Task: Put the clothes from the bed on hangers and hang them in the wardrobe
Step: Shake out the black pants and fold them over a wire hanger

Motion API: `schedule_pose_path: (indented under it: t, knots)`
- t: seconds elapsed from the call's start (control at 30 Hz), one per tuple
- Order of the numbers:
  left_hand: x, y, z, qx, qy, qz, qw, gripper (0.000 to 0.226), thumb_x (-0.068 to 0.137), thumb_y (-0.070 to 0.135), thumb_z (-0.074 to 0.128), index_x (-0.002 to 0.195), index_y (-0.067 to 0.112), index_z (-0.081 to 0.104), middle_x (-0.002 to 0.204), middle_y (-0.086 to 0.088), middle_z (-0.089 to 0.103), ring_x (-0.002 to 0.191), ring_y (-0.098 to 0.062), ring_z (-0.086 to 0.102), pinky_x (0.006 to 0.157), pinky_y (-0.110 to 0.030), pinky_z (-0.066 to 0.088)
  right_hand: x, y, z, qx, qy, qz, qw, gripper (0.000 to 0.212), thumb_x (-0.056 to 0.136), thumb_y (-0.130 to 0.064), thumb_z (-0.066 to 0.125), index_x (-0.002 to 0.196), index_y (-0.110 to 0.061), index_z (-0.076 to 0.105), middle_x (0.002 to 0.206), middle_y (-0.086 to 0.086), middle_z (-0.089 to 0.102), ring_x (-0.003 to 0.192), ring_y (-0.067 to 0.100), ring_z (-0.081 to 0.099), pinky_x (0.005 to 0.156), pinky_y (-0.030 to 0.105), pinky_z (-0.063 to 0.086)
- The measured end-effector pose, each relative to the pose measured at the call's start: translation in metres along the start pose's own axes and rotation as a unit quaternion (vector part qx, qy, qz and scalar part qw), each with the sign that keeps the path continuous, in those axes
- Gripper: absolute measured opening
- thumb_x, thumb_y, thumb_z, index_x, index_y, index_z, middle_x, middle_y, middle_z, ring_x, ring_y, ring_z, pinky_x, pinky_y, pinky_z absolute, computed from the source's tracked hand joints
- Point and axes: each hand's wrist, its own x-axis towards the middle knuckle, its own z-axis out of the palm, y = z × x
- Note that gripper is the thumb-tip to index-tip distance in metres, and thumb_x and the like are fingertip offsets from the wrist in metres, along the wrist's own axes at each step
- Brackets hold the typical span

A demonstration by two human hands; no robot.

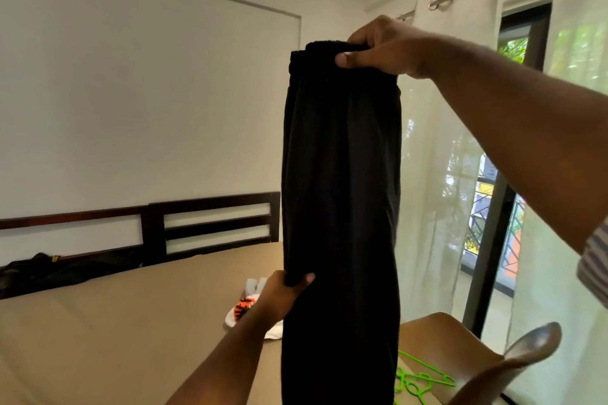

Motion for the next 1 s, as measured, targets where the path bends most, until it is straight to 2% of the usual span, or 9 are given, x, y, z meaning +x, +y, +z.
schedule_pose_path:
  t: [0.07, 0.17, 0.33, 0.47, 0.6, 0.7, 0.8, 0.87, 1.0]
  knots:
    - [-0.002, -0.004, -0.013, -0.019, 0.088, -0.019, 0.996, 0.041, 0.091, 0.046, 0.067, 0.103, 0.007, 0.071, 0.09, -0.012, 0.077, 0.083, -0.028, 0.075, 0.085, -0.049, 0.06, 0.0, 0.001, 0.001, -0.021, 0.024, 0.015, 0.999, 0.025, 0.09, -0.046, 0.071, 0.085, -0.022, 0.072, 0.072, -0.002, 0.063, 0.063, 0.008, 0.059, 0.058, 0.021, 0.047]
    - [-0.007, 0.004, -0.056, -0.064, 0.195, -0.026, 0.978, 0.045, 0.088, 0.05, 0.071, 0.097, 0.006, 0.075, 0.089, -0.015, 0.077, 0.087, -0.036, 0.075, 0.084, -0.054, 0.06, 0.001, 0.011, 0.007, -0.022, 0.096, 0.046, 0.994, 0.035, 0.087, -0.048, 0.073, 0.067, -0.021, 0.065, 0.064, -0.004, 0.055, 0.058, 0.009, 0.053, 0.057, 0.023, 0.042]
    - [-0.032, 0.039, -0.145, 0.019, 0.311, 0.005, 0.95, 0.048, 0.088, 0.053, 0.07, 0.085, 0.005, 0.073, 0.077, -0.009, 0.07, 0.073, -0.026, 0.068, 0.062, -0.032, 0.05, -0.009, 0.046, 0.037, 0.103, 0.194, 0.096, 0.971, 0.037, 0.083, -0.047, 0.075, 0.077, -0.01, 0.072, 0.067, 0.0, 0.056, 0.058, 0.012, 0.055, 0.053, 0.019, 0.043]
    - [-0.071, 0.049, -0.206, 0.13, 0.343, -0.016, 0.93, 0.049, 0.091, 0.05, 0.068, 0.064, 0.009, 0.061, 0.059, -0.005, 0.053, 0.052, -0.016, 0.048, 0.047, -0.026, 0.033, -0.03, 0.081, 0.098, 0.21, 0.182, 0.148, 0.949, 0.067, 0.078, -0.053, 0.076, 0.1, 0.01, 0.07, 0.082, 0.009, 0.057, 0.074, 0.02, 0.059, 0.063, 0.034, 0.047]
    - [-0.123, 0.05, -0.256, 0.239, 0.312, -0.062, 0.918, 0.053, 0.093, 0.05, 0.064, 0.066, 0.004, 0.063, 0.052, -0.002, 0.054, 0.036, -0.006, 0.045, 0.038, -0.02, 0.033, -0.064, 0.101, 0.178, 0.301, 0.129, 0.214, 0.92, 0.084, 0.058, -0.066, 0.086, 0.094, 0.008, 0.071, 0.088, 0.014, 0.066, 0.08, 0.026, 0.066, 0.079, 0.043, 0.057]
    - [-0.155, 0.065, -0.287, 0.34, 0.253, -0.13, 0.896, 0.075, 0.081, 0.076, 0.06, 0.064, 0.003, 0.062, 0.05, -0.006, 0.056, 0.046, -0.015, 0.051, 0.05, -0.025, 0.037, -0.092, 0.111, 0.241, 0.369, 0.085, 0.265, 0.887, 0.099, 0.044, -0.07, 0.085, 0.095, 0.013, 0.069, 0.095, 0.02, 0.071, 0.085, 0.028, 0.068, 0.082, 0.045, 0.057]
    - [-0.162, 0.076, -0.301, 0.386, 0.174, -0.205, 0.882, 0.086, 0.061, 0.089, 0.06, 0.071, 0.005, 0.072, 0.063, -0.008, 0.068, 0.061, -0.024, 0.061, 0.064, -0.033, 0.044, -0.127, 0.127, 0.298, 0.42, 0.037, 0.327, 0.846, 0.064, 0.071, -0.052, 0.085, 0.094, 0.006, 0.07, 0.096, 0.017, 0.07, 0.086, 0.026, 0.068, 0.08, 0.041, 0.055]
    - [-0.152, 0.076, -0.296, 0.39, 0.119, -0.244, 0.88, 0.066, 0.076, 0.075, 0.067, 0.076, 0.01, 0.076, 0.073, -0.006, 0.073, 0.074, -0.025, 0.067, 0.068, -0.034, 0.047, -0.154, 0.146, 0.331, 0.442, 0.011, 0.367, 0.819, 0.042, 0.082, -0.044, 0.08, 0.09, -0.005, 0.069, 0.094, 0.01, 0.071, 0.086, 0.024, 0.069, 0.075, 0.033, 0.054]
    - [-0.094, 0.015, -0.264, 0.425, 0.038, -0.285, 0.858, 0.051, 0.073, 0.066, 0.071, 0.083, 0.016, 0.078, 0.086, -0.004, 0.073, 0.084, -0.023, 0.067, 0.083, -0.036, 0.049, -0.215, 0.192, 0.389, 0.461, -0.04, 0.445, 0.767, 0.03, 0.089, -0.038, 0.075, 0.091, -0.008, 0.073, 0.087, 0.004, 0.078, 0.077, 0.018, 0.075, 0.066, 0.028, 0.058]
